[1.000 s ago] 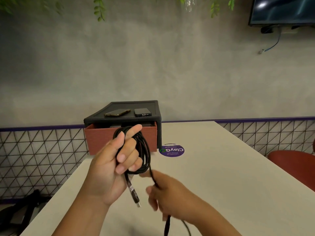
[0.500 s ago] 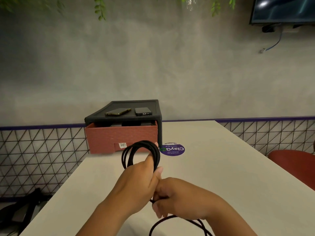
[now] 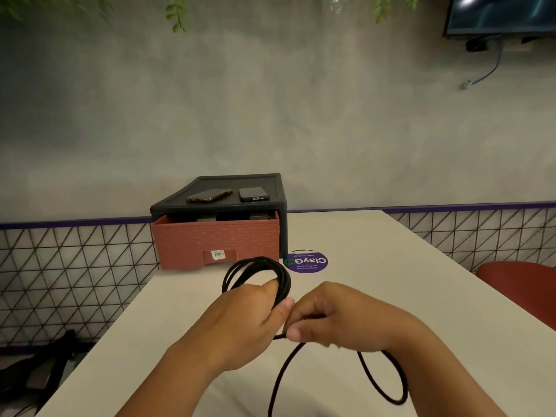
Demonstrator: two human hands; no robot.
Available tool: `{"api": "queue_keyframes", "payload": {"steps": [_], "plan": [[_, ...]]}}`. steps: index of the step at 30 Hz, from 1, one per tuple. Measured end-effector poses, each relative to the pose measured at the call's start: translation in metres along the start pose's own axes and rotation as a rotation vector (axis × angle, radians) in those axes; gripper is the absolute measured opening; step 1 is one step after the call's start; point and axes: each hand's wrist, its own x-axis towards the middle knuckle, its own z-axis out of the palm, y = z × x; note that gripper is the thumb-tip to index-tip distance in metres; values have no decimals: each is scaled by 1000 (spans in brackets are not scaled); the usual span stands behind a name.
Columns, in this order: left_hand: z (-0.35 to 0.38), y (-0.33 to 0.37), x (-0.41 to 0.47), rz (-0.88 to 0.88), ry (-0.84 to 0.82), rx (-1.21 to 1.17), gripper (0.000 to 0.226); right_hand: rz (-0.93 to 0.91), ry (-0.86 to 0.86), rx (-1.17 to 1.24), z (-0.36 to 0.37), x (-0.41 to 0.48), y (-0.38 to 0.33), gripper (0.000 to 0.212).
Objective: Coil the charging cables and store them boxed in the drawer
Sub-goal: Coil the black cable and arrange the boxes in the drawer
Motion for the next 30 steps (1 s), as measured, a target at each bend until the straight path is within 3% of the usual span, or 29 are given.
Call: {"api": "queue_keyframes", "payload": {"steps": [2, 3, 6, 8, 11, 13, 17, 21, 23, 26, 30], "plan": [[2, -2, 0, 12, 2, -113, 39, -8, 3, 64, -9, -1, 6, 7], [3, -2, 0, 0, -14, -158, 54, -18, 21, 97, -13, -3, 9, 4], [4, -5, -3, -65, -89, -318, 75, -53, 188, 191, -27, -10, 19, 7], [5, -10, -3, -114, -84, -429, 63, -61, 321, 262, -34, -15, 24, 15], [8, -20, -4, -124, 14, -489, 25, -99, 643, 418, -41, -19, 31, 27], [8, -23, -5, -123, 73, -550, 21, -128, 890, 661, -46, -19, 39, 32], [8, -32, -8, -112, 116, -587, 61, -141, 1098, 1465, -63, -28, 65, 31], [4, -45, -9, -187, 175, -707, 43, -105, 1212, 1951, -67, -41, 105, 27], [5, -51, -9, -258, 205, -851, 35, -24, 1215, 1971, -66, -41, 121, 23], [9, -59, -6, -366, 273, -1039, 34, 160, 1208, 1867, -62, -29, 142, 33], [7, -73, -2, -478, 369, -1113, 32, 285, 1216, 1829, -58, -17, 166, 36]]}}
